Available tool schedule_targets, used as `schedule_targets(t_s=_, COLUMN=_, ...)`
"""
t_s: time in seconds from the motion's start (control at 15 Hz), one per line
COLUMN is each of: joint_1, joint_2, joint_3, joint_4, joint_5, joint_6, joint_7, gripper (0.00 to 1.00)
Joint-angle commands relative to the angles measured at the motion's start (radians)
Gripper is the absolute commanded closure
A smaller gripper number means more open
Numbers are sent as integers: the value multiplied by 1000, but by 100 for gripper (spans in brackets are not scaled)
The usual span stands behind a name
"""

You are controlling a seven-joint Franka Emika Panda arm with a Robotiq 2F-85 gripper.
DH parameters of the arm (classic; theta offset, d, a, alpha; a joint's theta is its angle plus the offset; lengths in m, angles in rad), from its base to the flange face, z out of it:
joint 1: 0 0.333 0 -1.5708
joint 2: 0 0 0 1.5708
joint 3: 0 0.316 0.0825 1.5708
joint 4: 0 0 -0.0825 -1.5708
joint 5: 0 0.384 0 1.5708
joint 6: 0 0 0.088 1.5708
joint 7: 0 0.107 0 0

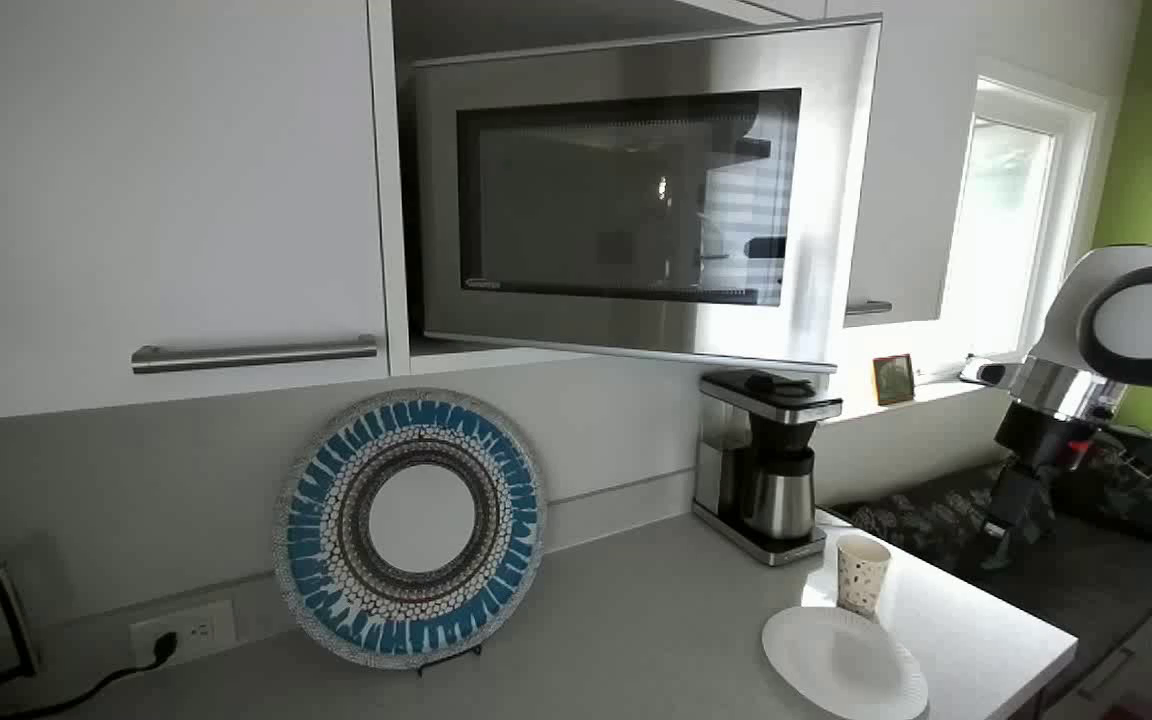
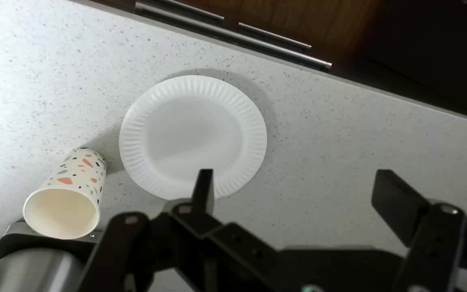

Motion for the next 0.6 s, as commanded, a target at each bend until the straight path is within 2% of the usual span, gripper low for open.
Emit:
schedule_targets(t_s=0.0, joint_1=-13, joint_2=4, joint_3=10, joint_4=2, joint_5=9, joint_6=-2, joint_7=-8, gripper=0)
schedule_targets(t_s=0.27, joint_1=-14, joint_2=25, joint_3=13, joint_4=5, joint_5=20, joint_6=18, joint_7=17, gripper=0)
schedule_targets(t_s=0.4, joint_1=-15, joint_2=144, joint_3=-3, joint_4=46, joint_5=25, joint_6=12, joint_7=57, gripper=0)
schedule_targets(t_s=0.53, joint_1=-5, joint_2=233, joint_3=-37, joint_4=85, joint_5=54, joint_6=-2, joint_7=41, gripper=0)
